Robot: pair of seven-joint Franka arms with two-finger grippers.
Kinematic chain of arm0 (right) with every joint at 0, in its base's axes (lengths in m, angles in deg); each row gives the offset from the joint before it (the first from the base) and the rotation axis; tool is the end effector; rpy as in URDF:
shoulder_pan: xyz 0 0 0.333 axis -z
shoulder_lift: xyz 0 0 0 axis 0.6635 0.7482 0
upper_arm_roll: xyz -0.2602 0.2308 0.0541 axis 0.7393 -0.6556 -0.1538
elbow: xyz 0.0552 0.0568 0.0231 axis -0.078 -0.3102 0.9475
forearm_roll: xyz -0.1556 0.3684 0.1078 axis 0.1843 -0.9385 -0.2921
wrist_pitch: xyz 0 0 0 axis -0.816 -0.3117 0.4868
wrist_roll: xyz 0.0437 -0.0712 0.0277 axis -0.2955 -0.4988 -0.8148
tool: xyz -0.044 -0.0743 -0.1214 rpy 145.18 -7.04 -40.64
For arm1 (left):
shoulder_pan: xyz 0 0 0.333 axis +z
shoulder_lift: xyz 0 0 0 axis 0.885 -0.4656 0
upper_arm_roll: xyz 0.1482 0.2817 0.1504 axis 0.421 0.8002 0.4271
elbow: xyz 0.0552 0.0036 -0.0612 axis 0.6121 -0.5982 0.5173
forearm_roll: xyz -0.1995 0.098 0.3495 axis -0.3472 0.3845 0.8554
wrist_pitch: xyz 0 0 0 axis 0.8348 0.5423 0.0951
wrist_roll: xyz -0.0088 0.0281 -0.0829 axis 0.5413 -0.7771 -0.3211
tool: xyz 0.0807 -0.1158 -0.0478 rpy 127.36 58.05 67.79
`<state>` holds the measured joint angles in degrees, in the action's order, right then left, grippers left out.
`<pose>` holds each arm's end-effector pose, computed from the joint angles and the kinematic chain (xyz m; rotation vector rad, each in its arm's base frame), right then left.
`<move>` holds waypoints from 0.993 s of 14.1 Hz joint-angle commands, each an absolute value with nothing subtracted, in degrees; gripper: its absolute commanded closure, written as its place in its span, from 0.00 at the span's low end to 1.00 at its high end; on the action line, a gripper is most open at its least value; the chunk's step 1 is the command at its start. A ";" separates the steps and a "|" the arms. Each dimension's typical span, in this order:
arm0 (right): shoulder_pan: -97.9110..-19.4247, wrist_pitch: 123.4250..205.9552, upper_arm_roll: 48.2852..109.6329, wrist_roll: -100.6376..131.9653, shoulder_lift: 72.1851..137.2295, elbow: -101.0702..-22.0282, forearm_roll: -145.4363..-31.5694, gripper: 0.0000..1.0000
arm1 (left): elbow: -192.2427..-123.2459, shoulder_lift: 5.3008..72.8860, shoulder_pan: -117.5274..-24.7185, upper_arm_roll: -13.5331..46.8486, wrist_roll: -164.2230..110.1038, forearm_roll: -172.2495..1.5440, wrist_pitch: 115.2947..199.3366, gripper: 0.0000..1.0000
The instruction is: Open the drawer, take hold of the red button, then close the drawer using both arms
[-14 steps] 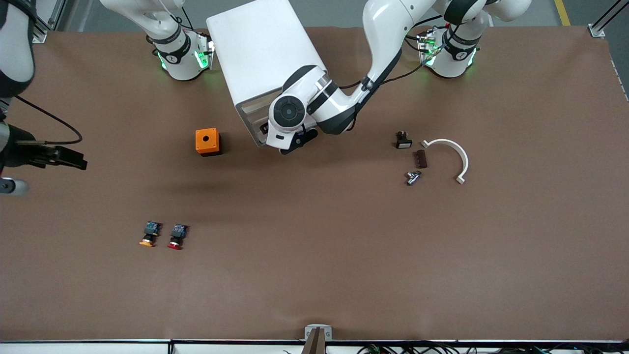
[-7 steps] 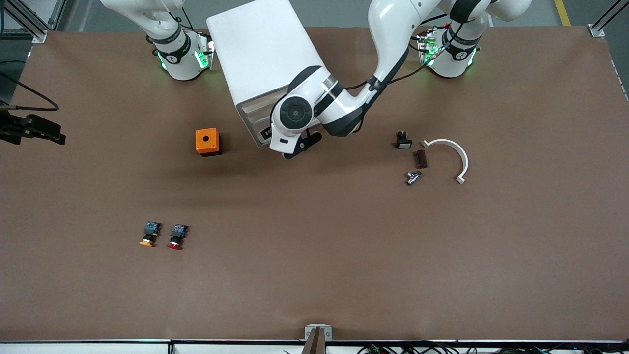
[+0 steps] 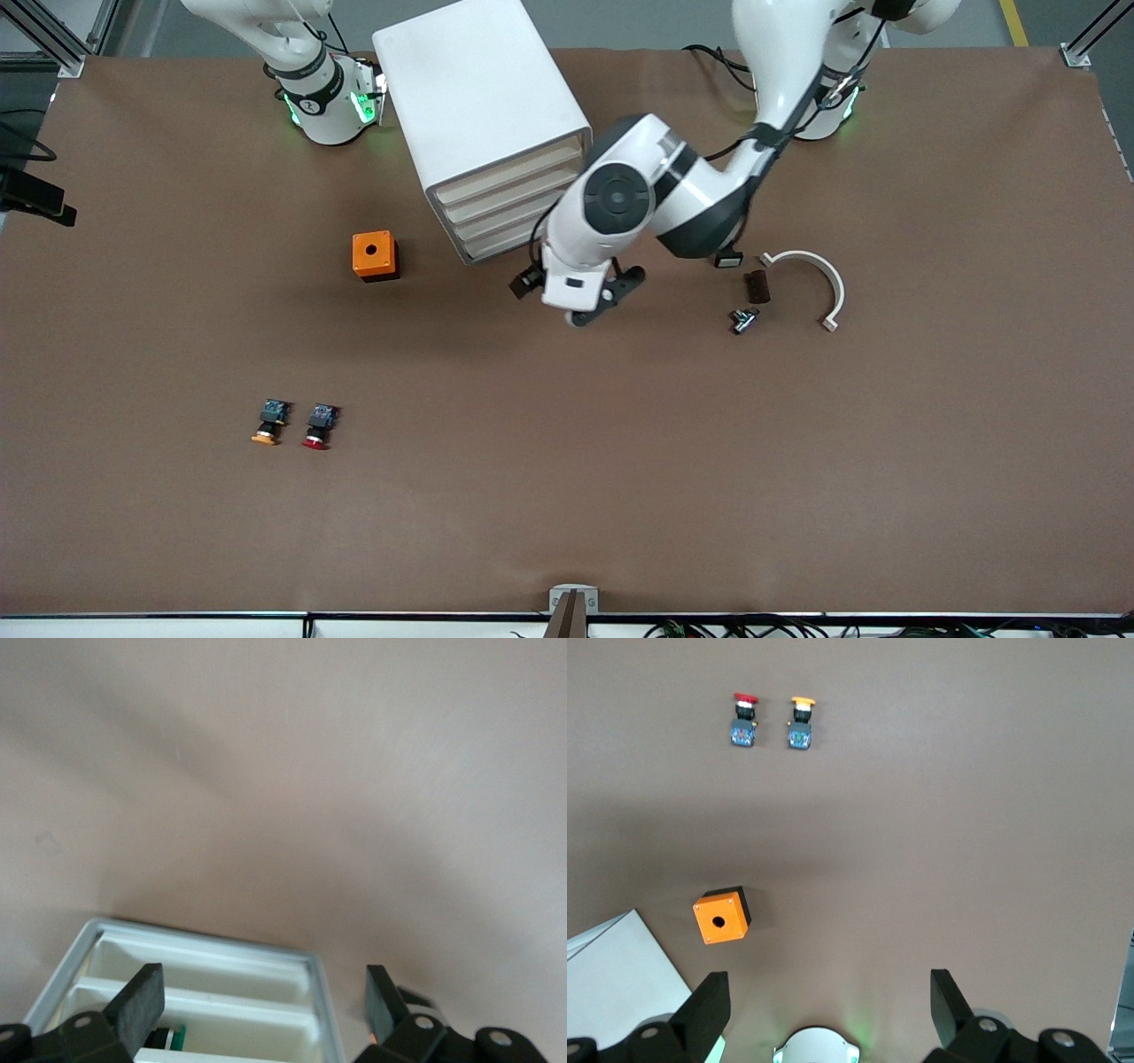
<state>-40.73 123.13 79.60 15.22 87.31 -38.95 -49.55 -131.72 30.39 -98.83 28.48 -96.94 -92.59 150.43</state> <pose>0.5713 -0.0713 0.6502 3.1025 -0.0510 -0.2366 0.5575 -0.5362 0.3941 2.7400 0.9923 -0.3890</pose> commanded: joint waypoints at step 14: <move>-42.27 131.78 79.13 17.44 70.52 -58.15 -52.98 0.00 | -133.44 49.94 -73.34 28.04 -55.01 -79.70 123.22 0.00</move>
<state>-41.80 130.70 79.04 16.35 72.95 -56.03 -53.15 -131.83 47.24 -75.72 28.59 -59.91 -81.27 124.84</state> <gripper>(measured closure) 0.000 0.000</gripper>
